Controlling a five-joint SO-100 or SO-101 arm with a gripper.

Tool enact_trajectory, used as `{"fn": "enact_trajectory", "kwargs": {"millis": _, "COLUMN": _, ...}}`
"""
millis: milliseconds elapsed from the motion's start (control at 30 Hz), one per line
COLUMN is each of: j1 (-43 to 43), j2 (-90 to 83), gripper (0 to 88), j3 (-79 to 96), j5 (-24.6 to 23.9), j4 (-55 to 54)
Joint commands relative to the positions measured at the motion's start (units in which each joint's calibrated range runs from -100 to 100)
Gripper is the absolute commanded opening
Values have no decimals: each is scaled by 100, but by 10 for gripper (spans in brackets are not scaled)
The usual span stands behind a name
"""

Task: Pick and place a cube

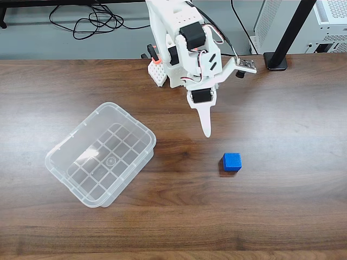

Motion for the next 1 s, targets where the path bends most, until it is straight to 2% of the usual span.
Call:
{"fn": "enact_trajectory", "kwargs": {"millis": 0, "j1": -297, "j2": 2049, "gripper": 259, "j3": -1715, "j5": -482, "j4": 13}}
{"fn": "enact_trajectory", "kwargs": {"millis": 233, "j1": -436, "j2": 4320, "gripper": 259, "j3": -3546, "j5": -598, "j4": 13}}
{"fn": "enact_trajectory", "kwargs": {"millis": 433, "j1": -444, "j2": 5558, "gripper": 260, "j3": -4901, "j5": -593, "j4": 107}}
{"fn": "enact_trajectory", "kwargs": {"millis": 967, "j1": -855, "j2": 6467, "gripper": 260, "j3": -5394, "j5": -540, "j4": 107}}
